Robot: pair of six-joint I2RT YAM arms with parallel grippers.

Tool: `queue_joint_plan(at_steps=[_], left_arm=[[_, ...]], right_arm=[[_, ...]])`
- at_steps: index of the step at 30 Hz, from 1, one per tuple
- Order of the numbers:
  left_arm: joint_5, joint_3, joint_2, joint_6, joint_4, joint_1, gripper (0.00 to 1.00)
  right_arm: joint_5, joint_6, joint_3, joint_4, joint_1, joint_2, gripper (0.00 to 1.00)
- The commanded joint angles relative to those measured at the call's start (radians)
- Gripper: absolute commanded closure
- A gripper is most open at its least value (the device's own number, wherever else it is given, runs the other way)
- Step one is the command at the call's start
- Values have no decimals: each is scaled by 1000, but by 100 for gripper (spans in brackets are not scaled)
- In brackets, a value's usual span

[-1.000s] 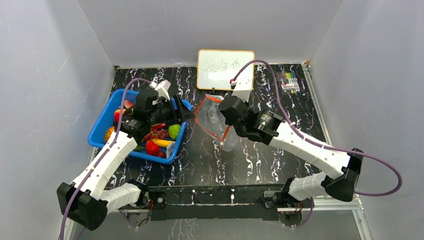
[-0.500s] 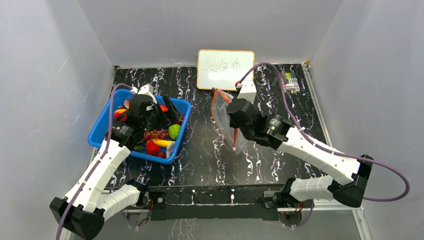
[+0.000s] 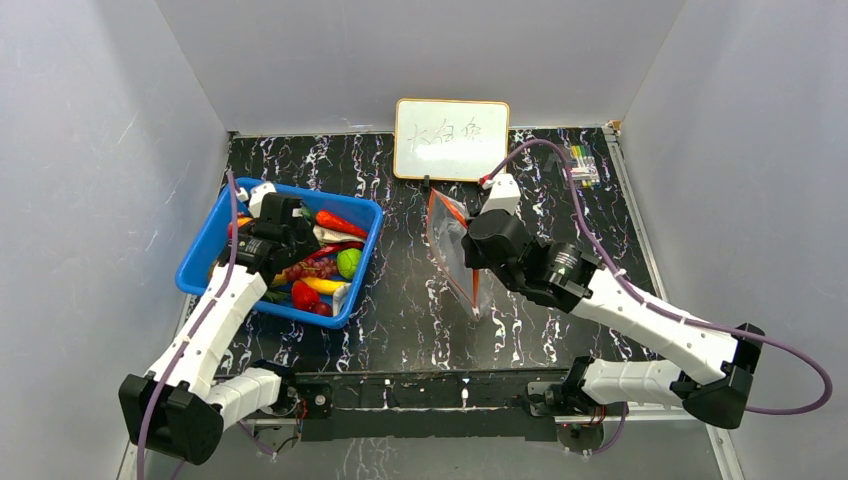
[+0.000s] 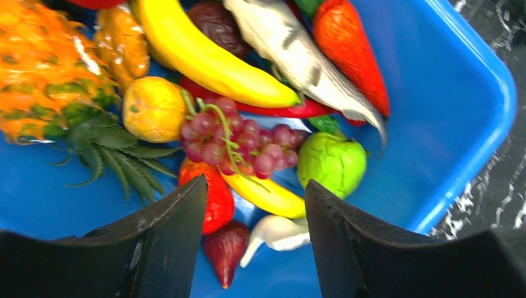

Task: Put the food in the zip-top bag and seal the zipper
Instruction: Pick up the fake fruit from the bin.

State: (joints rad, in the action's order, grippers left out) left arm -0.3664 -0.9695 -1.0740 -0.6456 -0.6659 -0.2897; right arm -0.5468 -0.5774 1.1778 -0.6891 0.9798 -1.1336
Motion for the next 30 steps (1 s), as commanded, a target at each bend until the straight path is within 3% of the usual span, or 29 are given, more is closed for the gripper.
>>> queue_joint_plan(at_steps=[1,5,11,24,30], left_arm=[[-105,26,8,28,24,40,43],[-76,41,-37,27,49,73,46],[-43,65,-61,42,115,82,60],[-9,127,-101,42,158,90,66],[6,108,-155,51,152,97,79]], right_arm=[[36,-5,-17,67,-2,61,100],[48,-7,-29,65,-2,84,100],[54,11,-56,95,-2,80,100],[82,46,-72,139,-2,45,100],[88,34,-85,145,-1,55,100]])
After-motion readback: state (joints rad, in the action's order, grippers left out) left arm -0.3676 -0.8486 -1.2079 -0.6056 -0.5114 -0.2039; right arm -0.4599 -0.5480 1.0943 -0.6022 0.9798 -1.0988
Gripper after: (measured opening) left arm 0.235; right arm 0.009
